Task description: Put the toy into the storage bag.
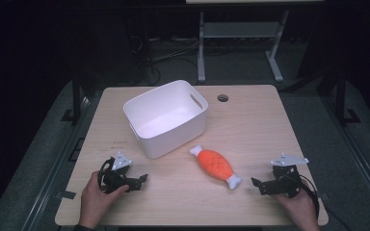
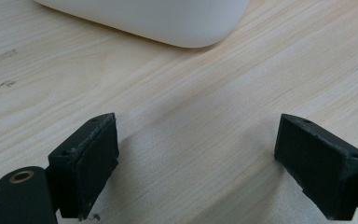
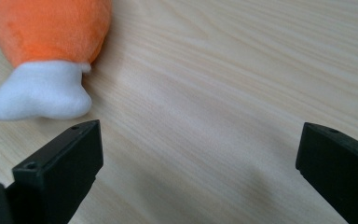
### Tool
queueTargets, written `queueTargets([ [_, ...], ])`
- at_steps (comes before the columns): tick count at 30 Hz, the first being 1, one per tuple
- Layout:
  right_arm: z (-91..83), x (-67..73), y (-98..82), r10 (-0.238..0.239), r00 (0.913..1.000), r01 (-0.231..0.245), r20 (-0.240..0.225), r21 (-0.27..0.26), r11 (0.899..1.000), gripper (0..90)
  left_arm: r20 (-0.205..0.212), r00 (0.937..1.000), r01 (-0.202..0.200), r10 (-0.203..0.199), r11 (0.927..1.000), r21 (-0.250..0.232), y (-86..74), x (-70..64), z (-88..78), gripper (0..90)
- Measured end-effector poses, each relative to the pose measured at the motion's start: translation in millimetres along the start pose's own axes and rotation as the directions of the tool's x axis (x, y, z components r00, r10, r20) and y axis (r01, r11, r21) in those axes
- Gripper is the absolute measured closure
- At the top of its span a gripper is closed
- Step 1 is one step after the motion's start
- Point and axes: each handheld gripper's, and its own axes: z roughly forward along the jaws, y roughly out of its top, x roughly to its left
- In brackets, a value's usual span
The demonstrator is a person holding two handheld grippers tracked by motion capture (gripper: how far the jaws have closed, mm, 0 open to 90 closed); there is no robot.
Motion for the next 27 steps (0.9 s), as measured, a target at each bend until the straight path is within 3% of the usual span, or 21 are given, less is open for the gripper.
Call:
queueTargets([
  [18, -0.3, 0.0, 27.4, -0.025, 0.9988, 0.024, -0.042, -0.018, 1.0, 0.3, 0.0, 1.0, 0.0, 0.0, 1.0, 0.0, 0.0, 0.0, 0.0, 12.6],
  [27, 7.2, 6.9, 43.4, -0.063, 0.996, 0.063, -0.063, -0.002, 0.998, 0.3, 0.0, 1.0, -0.001, 0.001, 1.0, 0.001, 0.0, 0.0, 0.0, 12.6],
])
